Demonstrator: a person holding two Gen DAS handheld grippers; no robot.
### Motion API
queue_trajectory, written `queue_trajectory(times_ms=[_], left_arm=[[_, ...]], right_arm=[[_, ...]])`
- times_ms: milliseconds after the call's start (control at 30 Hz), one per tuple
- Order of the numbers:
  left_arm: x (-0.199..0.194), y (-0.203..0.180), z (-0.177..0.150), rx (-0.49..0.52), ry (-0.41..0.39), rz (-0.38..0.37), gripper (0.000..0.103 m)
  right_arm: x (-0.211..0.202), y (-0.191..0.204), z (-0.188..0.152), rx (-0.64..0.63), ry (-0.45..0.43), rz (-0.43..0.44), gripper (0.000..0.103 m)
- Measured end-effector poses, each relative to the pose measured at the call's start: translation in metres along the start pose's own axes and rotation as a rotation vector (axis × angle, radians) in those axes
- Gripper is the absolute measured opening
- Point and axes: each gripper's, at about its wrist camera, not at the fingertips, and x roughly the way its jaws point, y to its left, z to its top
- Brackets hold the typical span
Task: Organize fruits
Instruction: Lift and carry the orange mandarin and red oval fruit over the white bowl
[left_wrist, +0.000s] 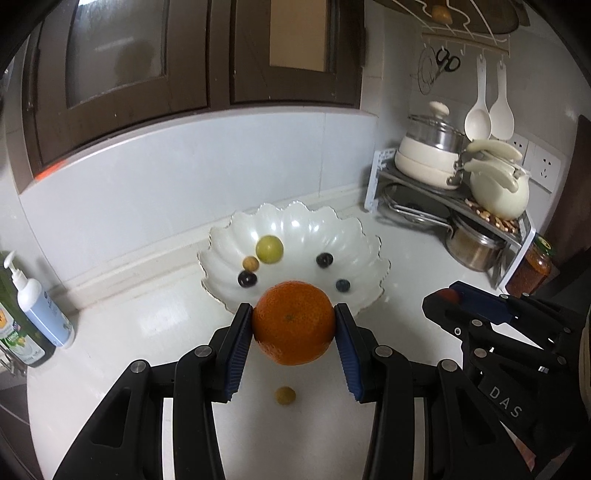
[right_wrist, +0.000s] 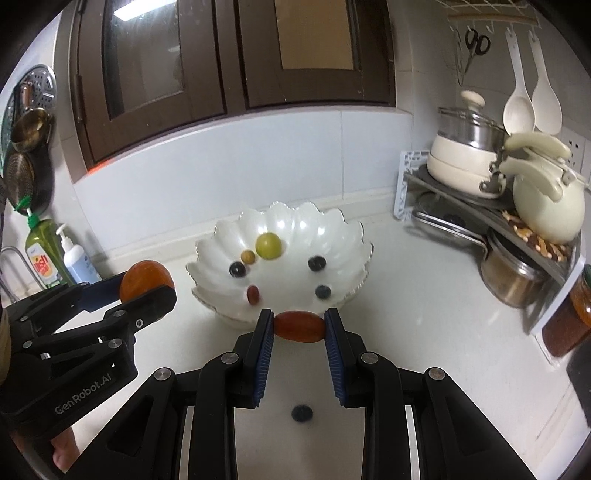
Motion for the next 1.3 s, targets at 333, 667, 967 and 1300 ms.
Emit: queue_trajectory(times_ms=[333, 667, 967, 1300], left_arm=[[0.003, 0.007, 0.028, -0.001, -0.041, 0.026, 0.044], [0.024, 0.011, 0.052, 0.004, -0.039, 0.039, 0.044], [0.062, 0.015, 0.065, 0.000, 0.017, 0.048, 0.044], [0.101, 0.021, 0.075, -0.002, 0.086, 0.066, 0.044]], right_arm=[[0.011, 0.000, 0.028, -0.018, -0.045, 0.004, 0.029], [0.034, -0.003, 0.057, -0.030, -0.050, 0.012, 0.029], [0.066, -0.006, 0.077, -0.037, -0.010, 0.030, 0.029], [0.110, -0.012, 0.088, -0.051, 0.074, 0.023, 0.029]])
